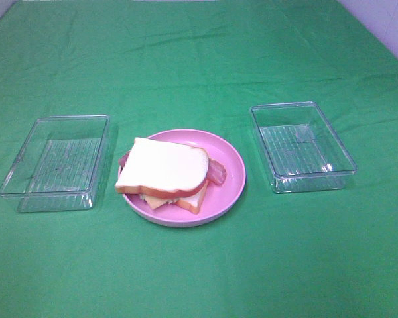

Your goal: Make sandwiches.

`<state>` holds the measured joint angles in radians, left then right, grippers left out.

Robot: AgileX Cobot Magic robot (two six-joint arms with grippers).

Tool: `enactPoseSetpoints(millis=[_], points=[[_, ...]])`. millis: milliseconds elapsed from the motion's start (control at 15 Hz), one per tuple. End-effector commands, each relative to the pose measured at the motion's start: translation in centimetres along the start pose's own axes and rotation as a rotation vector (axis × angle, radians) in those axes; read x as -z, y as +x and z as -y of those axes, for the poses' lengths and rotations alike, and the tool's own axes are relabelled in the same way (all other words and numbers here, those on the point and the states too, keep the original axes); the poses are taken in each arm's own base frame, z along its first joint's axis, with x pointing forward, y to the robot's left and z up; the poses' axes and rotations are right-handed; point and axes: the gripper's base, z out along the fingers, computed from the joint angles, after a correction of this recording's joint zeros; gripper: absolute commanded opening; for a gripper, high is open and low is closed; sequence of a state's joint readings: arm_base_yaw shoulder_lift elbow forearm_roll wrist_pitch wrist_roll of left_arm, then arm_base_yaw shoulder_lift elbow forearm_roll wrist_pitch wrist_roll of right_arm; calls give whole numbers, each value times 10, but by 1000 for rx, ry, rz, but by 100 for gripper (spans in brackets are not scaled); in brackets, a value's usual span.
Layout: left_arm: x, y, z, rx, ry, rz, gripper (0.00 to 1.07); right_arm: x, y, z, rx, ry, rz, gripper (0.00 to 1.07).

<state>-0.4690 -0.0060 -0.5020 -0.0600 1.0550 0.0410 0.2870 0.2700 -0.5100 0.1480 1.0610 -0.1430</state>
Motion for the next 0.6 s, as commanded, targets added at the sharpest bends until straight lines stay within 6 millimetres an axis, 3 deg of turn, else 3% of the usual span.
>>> enactPoseSetpoints(millis=[67, 267, 600], points=[[2, 1, 1, 42, -76, 31, 64, -1, 1, 4, -87, 93, 2, 71], [0, 0, 3, 158, -320, 35, 64, 0, 1, 7, -164, 163, 12, 71], [-1, -1, 4, 255, -524, 38, 64, 20, 19, -5, -121, 196, 204, 71]])
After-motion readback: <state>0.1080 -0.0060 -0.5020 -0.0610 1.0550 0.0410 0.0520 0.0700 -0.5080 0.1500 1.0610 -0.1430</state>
